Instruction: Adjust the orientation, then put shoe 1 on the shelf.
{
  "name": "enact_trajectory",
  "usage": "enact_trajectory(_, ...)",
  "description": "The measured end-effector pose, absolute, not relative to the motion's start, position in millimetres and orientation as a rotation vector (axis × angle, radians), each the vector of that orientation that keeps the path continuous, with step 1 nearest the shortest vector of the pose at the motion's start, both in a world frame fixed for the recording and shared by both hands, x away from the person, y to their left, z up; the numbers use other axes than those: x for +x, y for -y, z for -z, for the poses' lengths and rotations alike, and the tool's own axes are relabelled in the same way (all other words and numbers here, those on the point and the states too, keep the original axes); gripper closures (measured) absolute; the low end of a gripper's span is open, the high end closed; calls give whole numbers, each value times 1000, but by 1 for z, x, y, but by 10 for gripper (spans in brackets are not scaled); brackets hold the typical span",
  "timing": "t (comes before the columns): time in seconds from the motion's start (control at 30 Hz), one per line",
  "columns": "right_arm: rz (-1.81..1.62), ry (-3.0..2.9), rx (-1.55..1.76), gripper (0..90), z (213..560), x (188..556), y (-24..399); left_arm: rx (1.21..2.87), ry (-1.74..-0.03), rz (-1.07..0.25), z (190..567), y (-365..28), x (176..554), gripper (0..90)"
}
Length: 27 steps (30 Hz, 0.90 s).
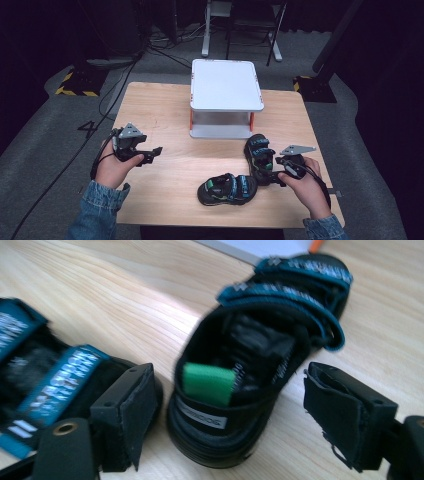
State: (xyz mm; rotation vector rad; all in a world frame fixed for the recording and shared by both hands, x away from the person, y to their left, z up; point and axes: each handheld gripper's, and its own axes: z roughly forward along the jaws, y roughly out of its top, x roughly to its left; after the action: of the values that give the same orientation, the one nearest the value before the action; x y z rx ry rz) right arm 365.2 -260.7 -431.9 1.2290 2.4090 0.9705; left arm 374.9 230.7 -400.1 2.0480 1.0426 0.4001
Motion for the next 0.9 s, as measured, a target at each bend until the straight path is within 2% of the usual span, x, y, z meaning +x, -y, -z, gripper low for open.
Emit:
enact_trajectory(0.07, -952, -2438, 1237, 367, 436, 366, 262, 2046, -1045, -393, 401, -229, 375, 256)
enact_trajectory(0.13, -947, -2464, 1263, 421, 438, 367, 264, 2048, -1048, -382, 401, -228, 374, 256)
enact_trajectory(0.23, -908, -2478, 1256, 620, 435, 368, 268, 2047, -1047, -392, 401, -230, 375, 256)
enact_trajectory(0.33, -898, -2481, 1252, 725, 434, 370, 271, 2043, -1052, -392, 401, -232, 373, 256)
enact_trajectory(0.53, -908, -2434, 1207, 783, 428, 372, 272, 2036, -1064, -401, 400, -236, 369, 256)
enact_trajectory(0.9, -1065, -2340, 1071, 798, 398, 378, 260, 2001, -1148, -435, 404, -257, 349, 259)
